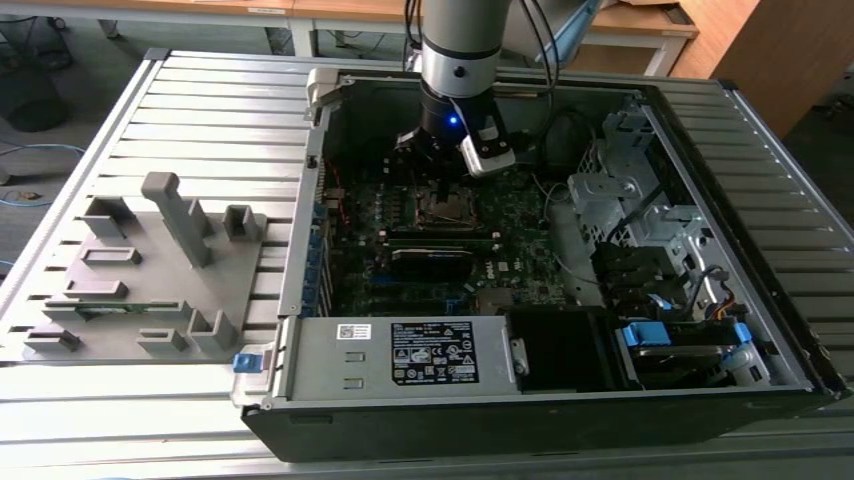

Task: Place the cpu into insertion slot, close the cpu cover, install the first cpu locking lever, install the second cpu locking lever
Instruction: 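Close the cpu cover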

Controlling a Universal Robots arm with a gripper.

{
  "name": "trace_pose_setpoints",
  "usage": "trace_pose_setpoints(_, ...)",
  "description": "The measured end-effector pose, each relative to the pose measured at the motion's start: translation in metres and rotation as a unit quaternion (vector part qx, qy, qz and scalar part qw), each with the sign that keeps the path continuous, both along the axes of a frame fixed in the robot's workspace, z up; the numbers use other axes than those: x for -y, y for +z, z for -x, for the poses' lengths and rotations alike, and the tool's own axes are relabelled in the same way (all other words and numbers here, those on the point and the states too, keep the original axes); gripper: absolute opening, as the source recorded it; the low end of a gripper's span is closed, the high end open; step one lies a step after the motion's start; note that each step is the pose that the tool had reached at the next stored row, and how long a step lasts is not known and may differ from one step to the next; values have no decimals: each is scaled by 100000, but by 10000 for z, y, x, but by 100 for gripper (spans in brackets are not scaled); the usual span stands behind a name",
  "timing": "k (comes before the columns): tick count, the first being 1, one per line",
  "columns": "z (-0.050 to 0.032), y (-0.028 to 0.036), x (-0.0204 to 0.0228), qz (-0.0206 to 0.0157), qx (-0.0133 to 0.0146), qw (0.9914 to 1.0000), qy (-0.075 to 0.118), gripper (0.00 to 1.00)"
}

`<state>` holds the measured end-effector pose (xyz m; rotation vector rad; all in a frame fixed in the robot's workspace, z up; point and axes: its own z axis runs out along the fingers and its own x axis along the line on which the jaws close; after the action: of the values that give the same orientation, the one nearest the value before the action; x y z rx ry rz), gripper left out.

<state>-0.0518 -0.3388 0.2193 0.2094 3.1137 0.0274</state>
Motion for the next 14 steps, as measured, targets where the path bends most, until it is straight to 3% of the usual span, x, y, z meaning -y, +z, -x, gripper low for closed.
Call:
trace_pose_setpoints(9, 32, 1, 0, -1, 12, 100000, 2, 11)
trace_pose_setpoints(14, 33, 71, 0, 2, 16, 100000, 0, 11)
